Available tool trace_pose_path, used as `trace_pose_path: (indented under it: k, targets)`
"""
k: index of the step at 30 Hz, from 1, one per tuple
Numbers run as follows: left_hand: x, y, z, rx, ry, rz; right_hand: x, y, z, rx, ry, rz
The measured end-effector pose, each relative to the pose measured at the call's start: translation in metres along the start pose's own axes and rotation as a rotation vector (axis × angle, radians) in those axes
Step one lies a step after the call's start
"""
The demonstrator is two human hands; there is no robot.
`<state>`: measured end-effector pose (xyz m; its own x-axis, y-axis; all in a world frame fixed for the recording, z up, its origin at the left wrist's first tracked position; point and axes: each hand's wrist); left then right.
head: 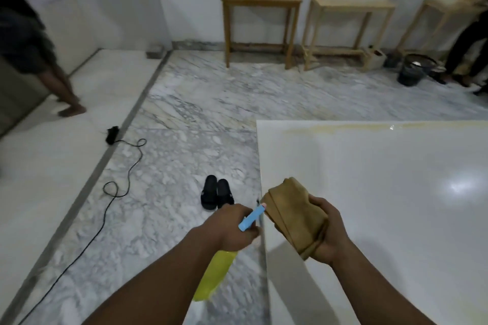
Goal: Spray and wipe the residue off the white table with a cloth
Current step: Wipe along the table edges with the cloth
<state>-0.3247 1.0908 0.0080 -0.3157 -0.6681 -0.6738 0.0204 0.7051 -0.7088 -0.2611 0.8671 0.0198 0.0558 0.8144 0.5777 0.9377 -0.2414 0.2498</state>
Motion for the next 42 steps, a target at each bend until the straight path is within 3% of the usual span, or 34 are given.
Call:
trace_pose_path:
  k: [9, 12, 18, 31, 42]
  targets:
    - [0.024, -0.085, -0.006, -0.177, -0.29, -0.01, 0.004, 0.065, -0.009, 0.098, 0.144, -0.382]
    - [0.035, -0.107, -0.016, -0.214, -0.364, -0.017, 0.01, 0.066, -0.014, 0.153, 0.245, -0.461]
    - [0.055, -0.143, -0.055, -0.296, -0.488, -0.002, 0.012, 0.045, -0.03, 0.23, 0.273, -0.569]
    - [0.159, -0.217, -0.144, -0.479, -0.602, -0.048, -0.052, -0.032, -0.092, 0.394, 0.302, -0.67]
    - [0.196, -0.245, -0.11, -0.602, -0.683, -0.083, -0.067, 0.001, -0.093, 0.505, 0.312, -0.799]
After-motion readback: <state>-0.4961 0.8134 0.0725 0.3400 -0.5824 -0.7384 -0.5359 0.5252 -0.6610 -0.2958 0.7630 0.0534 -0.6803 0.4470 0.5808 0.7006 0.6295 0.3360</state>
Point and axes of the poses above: each hand's wrist, its own z-axis towards the middle knuckle, its own x-axis out of the palm, y = z × x, and after that the axes turned 15 degrees about x, right-handed
